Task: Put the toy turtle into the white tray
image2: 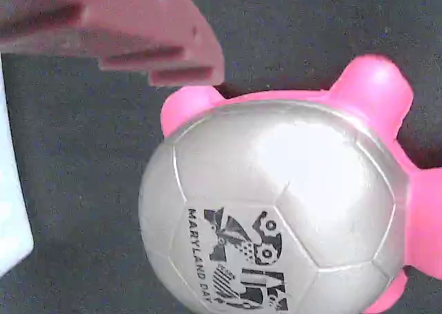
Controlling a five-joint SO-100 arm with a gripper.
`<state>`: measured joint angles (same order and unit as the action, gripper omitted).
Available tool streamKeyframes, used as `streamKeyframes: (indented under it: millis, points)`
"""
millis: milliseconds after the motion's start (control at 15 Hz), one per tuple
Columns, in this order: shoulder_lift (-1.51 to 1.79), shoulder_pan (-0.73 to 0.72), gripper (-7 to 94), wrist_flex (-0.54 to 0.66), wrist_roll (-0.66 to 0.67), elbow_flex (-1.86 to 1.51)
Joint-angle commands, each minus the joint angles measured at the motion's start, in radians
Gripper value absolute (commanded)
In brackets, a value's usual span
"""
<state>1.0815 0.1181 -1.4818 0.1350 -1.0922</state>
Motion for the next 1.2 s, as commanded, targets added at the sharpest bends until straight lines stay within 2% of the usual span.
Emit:
streamKeyframes:
  millis: [0, 1133]
  points:
    - [0.020, 0.017, 71, 0.002, 0.015, 0.048]
    - [-0.199, 0.023, 70, 0.035, 0.037, 0.147]
